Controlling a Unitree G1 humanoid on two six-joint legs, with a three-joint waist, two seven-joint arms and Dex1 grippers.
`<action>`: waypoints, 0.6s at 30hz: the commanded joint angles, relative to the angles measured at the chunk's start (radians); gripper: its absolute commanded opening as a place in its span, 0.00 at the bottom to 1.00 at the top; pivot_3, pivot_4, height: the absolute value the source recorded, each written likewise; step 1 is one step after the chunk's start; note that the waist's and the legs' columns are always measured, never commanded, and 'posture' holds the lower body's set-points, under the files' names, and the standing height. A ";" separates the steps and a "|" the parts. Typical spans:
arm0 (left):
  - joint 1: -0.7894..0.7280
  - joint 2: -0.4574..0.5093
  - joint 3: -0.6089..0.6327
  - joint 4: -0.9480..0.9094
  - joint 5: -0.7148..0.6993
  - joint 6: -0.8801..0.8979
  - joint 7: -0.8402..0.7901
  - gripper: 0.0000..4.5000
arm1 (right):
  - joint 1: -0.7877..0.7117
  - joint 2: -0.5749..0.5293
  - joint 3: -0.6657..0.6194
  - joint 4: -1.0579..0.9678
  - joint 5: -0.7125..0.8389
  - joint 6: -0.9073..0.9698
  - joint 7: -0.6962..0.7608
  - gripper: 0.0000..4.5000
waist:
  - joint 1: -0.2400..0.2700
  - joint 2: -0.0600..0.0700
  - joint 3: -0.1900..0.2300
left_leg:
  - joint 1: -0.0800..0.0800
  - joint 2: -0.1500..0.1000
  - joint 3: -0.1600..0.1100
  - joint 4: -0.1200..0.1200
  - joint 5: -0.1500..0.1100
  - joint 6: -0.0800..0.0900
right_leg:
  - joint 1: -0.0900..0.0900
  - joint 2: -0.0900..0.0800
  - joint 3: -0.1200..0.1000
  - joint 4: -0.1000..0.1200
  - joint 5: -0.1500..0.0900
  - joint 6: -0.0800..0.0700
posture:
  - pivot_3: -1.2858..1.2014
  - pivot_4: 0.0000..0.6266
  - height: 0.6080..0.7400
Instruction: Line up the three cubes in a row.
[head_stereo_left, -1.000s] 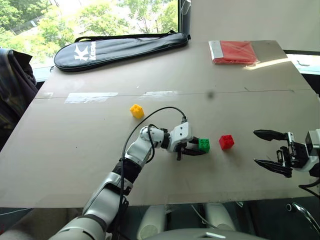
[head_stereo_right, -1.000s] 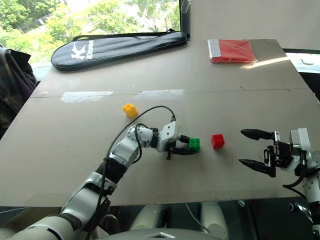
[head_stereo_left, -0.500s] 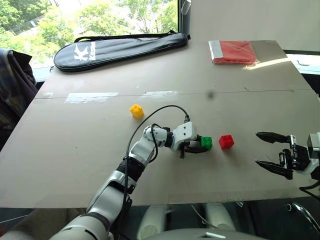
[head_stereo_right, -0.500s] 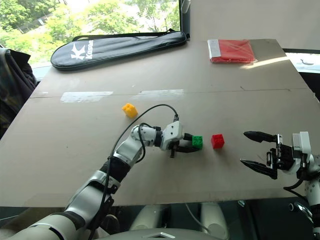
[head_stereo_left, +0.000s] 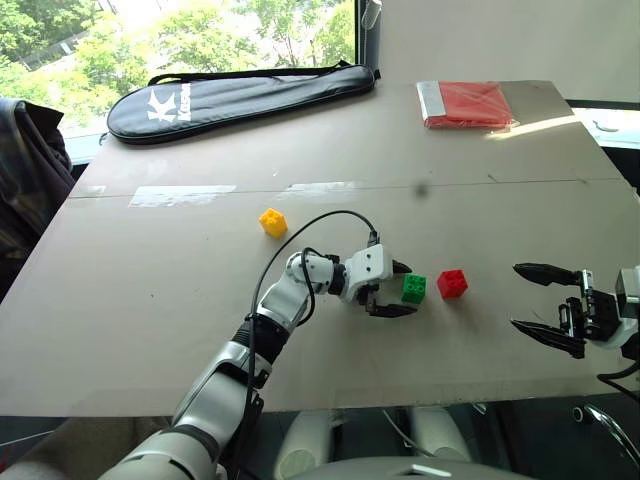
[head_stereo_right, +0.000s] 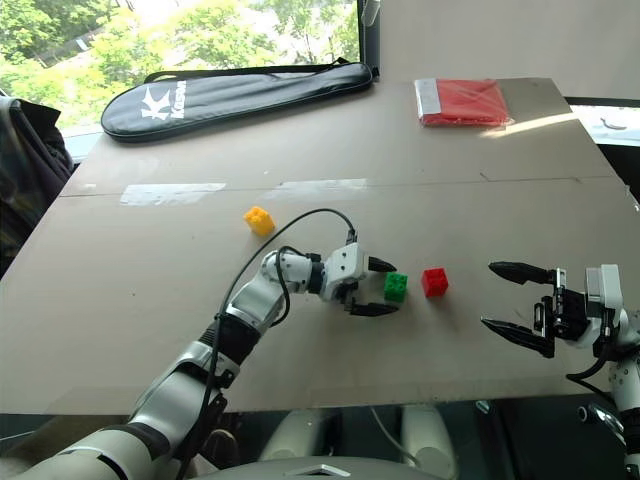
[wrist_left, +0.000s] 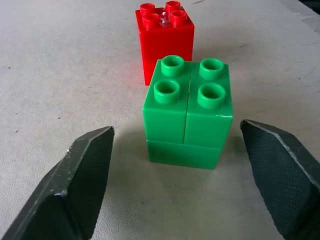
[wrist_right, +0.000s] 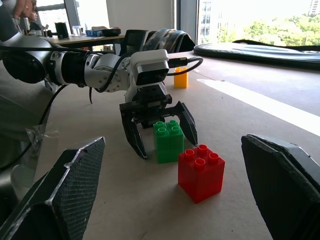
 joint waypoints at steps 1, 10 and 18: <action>0.025 0.023 0.025 -0.013 0.001 0.002 0.012 0.92 | -0.005 -0.009 -0.011 0.002 0.008 -0.018 0.049 1.00 | -0.001 0.000 0.000 | 0.000 0.000 0.000 0.000 0.000 0.000 | 0.000 0.000 0.000 0.000 0.000 0.000 | 0.52 0.24 1.00; 0.067 0.011 0.040 -0.059 -0.038 0.043 0.002 0.92 | -0.018 -0.009 -0.002 0.017 0.004 -0.022 0.049 1.00 | -0.001 0.000 0.000 | 0.000 0.001 0.000 0.000 0.000 0.000 | 0.000 0.000 0.000 0.000 0.000 0.000 | 0.52 0.24 1.00; 0.036 -0.017 0.039 -0.010 -0.028 0.034 0.000 0.92 | -0.023 -0.012 -0.005 0.022 0.003 -0.021 0.049 1.00 | 0.004 0.000 0.000 | 0.000 0.000 0.000 0.000 0.000 0.000 | 0.000 0.000 0.000 0.000 0.000 0.000 | 0.52 0.24 1.00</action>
